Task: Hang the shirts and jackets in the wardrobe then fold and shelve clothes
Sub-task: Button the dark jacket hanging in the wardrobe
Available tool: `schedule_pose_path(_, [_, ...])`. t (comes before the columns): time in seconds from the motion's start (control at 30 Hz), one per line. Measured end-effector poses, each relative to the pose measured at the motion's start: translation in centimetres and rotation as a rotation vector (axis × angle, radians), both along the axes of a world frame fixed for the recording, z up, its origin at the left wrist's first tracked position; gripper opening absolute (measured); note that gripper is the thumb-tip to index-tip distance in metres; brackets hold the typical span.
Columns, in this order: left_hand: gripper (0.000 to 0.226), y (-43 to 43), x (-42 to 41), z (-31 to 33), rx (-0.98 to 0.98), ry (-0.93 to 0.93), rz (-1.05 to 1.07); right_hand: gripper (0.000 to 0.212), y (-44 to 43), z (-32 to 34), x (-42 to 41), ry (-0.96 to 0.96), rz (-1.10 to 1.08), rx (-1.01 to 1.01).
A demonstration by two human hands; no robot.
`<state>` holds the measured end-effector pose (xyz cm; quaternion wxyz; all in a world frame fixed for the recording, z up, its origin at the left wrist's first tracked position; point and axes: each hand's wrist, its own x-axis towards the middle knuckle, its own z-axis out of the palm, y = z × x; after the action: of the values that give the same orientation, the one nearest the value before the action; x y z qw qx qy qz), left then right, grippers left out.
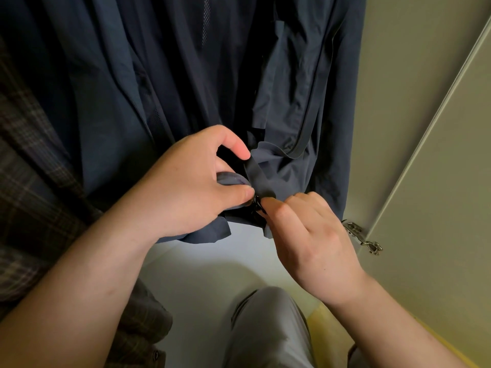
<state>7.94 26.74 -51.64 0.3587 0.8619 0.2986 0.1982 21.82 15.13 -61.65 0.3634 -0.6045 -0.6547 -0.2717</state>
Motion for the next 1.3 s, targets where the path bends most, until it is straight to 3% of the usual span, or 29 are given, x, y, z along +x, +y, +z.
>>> schedule_pose_path(0.17, [0.042,0.0,-0.2,0.3,0.135,0.073,0.000,0.016,0.0,0.6,-0.1,-0.082,-0.014,0.008])
schedule_pose_path(0.27, [0.043,-0.3,-0.1,0.4,0.156,0.109,-0.035,0.034,0.0,1.2,-0.1,-0.087,-0.004,0.032])
schedule_pose_path(0.43, [0.037,-0.3,0.1,0.9,0.120,-0.022,0.061,0.032,-0.3,1.8,-0.1,-0.083,-0.015,0.039])
schedule_pose_path(0.8, [0.041,-0.8,-0.2,1.6,0.142,-0.014,0.086,0.046,-0.6,2.5,-1.1,-0.096,-0.034,0.042])
schedule_pose_path(1.1, [0.040,-1.2,-0.5,2.1,0.248,0.061,0.108,0.028,-0.9,2.9,-1.4,-0.194,-0.073,0.002])
schedule_pose_path(1.3, [0.040,-1.3,-0.6,2.3,0.268,0.070,0.127,0.029,-1.0,3.0,-1.5,-0.185,-0.071,-0.013])
